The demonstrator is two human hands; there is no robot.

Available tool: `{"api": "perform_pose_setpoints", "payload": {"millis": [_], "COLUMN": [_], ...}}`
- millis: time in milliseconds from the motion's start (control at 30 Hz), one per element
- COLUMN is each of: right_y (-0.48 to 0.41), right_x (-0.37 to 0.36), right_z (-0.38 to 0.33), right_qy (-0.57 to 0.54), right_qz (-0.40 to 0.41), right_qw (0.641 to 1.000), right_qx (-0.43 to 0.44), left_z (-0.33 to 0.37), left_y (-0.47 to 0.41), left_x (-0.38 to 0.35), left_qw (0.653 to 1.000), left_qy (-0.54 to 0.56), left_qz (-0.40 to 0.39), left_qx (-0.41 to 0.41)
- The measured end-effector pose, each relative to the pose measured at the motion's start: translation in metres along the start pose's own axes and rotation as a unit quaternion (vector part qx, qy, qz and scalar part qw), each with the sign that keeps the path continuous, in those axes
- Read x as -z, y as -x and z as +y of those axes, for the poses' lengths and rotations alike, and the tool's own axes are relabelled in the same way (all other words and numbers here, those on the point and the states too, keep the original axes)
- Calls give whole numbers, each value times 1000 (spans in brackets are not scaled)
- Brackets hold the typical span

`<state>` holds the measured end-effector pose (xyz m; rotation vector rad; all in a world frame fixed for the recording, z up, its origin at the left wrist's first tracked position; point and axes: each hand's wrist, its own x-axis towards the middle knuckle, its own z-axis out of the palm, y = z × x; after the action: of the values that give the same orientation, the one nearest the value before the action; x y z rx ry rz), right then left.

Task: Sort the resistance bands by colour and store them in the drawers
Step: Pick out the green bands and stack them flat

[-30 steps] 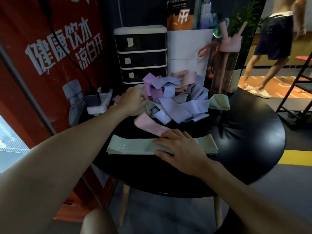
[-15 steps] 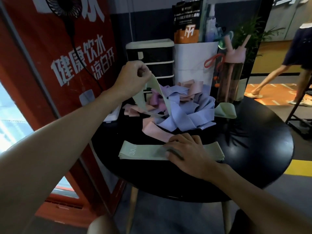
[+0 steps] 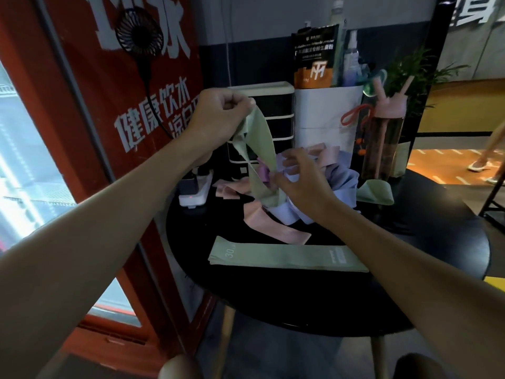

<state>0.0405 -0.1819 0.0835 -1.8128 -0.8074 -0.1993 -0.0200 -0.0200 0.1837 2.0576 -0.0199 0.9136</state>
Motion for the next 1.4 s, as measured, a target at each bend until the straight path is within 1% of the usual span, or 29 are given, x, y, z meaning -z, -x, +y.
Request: {"api": "perform_pose_setpoints", "payload": {"millis": [167,300,400,500,567,667,867,933,1033,1133,1167,1233,1300,1400], "right_y": [-10,-14,-15,-14,-13,-10,-5,-1,3,7,7,9,11,14], "right_x": [-4,-4,-4,1,6,13,18,18,19,22,23,23,23,22], "right_z": [-8,-6,-8,-10,-9,-9,-6,-5,-6,-6,-4,1,3,7], "right_qy": [-8,-60,-61,-101,-114,-125,-140,-158,-207,-288,-290,-263,-239,-237], "right_qz": [37,18,21,9,-9,-10,-24,-20,-17,-49,-56,-54,-62,-60], "right_qw": [999,998,998,995,993,991,987,983,974,949,948,957,961,961], "right_qx": [37,9,3,-17,-26,-45,-77,-87,-94,-116,-121,-112,-120,-130], "left_z": [6,12,19,19,17,16,12,12,12,8,7,4,0,-3], "left_y": [6,10,14,16,16,17,20,21,24,25,26,28,29,28], "left_x": [13,21,22,26,28,28,25,26,27,27,26,25,24,20], "left_qw": [998,991,984,978,972,965,953,950,944,958,963,968,975,994], "left_qy": [53,104,151,178,204,228,255,262,278,236,222,212,195,99], "left_qz": [-34,-66,-65,-78,-67,-32,-13,-13,-43,-49,-57,-70,-64,-39], "left_qx": [28,53,68,82,97,125,165,168,175,155,142,113,82,12]}}
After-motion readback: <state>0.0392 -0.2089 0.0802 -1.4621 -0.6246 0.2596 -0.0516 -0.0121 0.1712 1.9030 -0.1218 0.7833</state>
